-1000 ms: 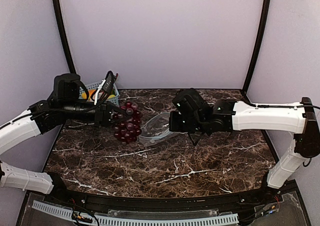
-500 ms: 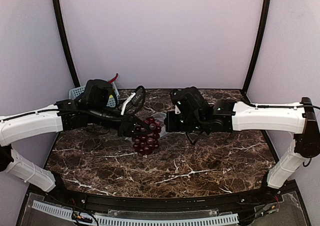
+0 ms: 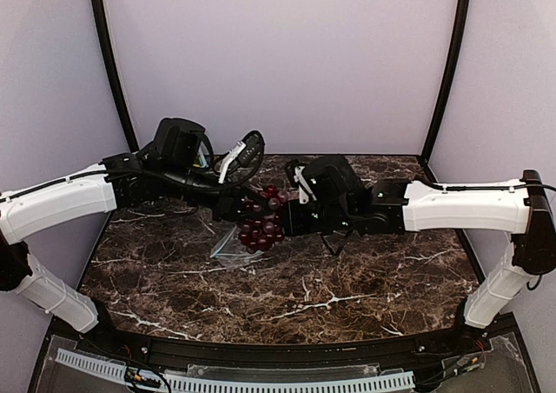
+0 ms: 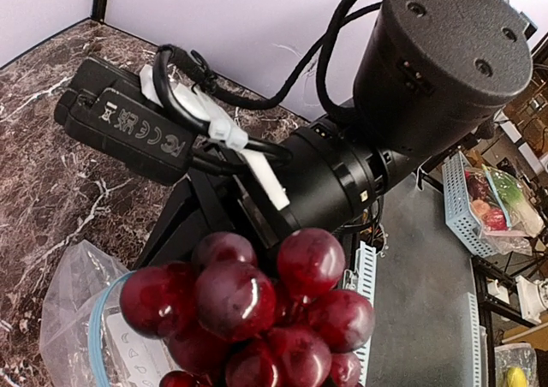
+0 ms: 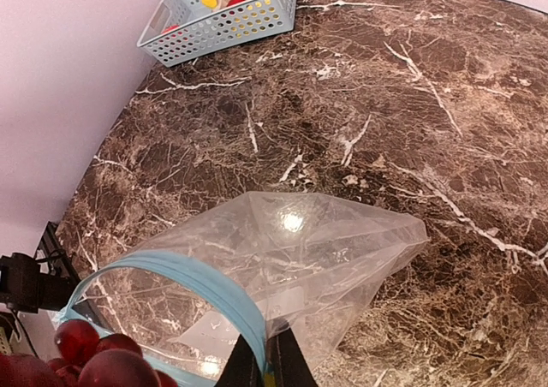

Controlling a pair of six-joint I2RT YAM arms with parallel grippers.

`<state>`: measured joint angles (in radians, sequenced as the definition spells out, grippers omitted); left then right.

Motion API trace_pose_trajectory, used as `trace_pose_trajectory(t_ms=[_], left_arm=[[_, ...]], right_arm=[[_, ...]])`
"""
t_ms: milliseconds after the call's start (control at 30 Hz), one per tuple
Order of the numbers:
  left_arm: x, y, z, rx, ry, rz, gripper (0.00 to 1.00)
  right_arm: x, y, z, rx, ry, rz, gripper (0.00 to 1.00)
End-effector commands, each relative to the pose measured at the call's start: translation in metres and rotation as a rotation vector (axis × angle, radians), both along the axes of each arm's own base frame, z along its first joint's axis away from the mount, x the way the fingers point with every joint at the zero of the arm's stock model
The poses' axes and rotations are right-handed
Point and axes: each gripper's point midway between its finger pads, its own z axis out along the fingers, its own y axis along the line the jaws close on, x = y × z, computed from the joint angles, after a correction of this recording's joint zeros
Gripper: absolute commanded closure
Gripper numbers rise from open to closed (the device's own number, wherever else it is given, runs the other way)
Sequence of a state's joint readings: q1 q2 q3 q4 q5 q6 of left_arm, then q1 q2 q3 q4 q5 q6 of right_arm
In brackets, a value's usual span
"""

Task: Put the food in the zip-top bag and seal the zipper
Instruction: Place the fake fruit in the zipper food storage bag.

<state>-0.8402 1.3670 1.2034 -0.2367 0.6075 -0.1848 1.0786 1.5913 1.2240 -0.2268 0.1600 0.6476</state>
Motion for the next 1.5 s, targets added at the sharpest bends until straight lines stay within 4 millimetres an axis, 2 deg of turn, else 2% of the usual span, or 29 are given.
trace_pose_trajectory(t_ms=[0,300,500,867,1133,1267,1467], left_arm=[[0.0,0.004,-0.006,0.069,-0.063,-0.032,0.99],[0.01,0.023,-0.037,0.244,-0.132,-0.006,0.99],[0.019,0.035,-0.049,0.322,-0.189,0.035,0.99],[0.019,0.034,-0.069,0.351,-0.157,0.026,0.99],[0.012,0.036,-0.088,0.399,-0.111,-0.014,0.99],[0.003,0.033,-0.096,0.401,-0.07,-0.053,0.99],[0.0,0.029,-0.104,0.418,-0.052,-0.067,0.99]], right_arm=[[-0.005,0.004,0.02,0.065,-0.02,0.048,0.95],[-0.013,0.008,0.023,0.092,0.012,0.08,0.95],[-0.015,0.01,0.021,0.095,0.023,0.095,0.95],[-0.016,0.019,0.023,0.112,0.05,0.111,0.94],[-0.006,0.008,0.015,0.125,0.109,0.044,0.95],[-0.006,0.009,0.014,0.136,0.13,0.062,0.95],[-0.006,0.012,0.009,0.135,0.15,0.079,0.95]])
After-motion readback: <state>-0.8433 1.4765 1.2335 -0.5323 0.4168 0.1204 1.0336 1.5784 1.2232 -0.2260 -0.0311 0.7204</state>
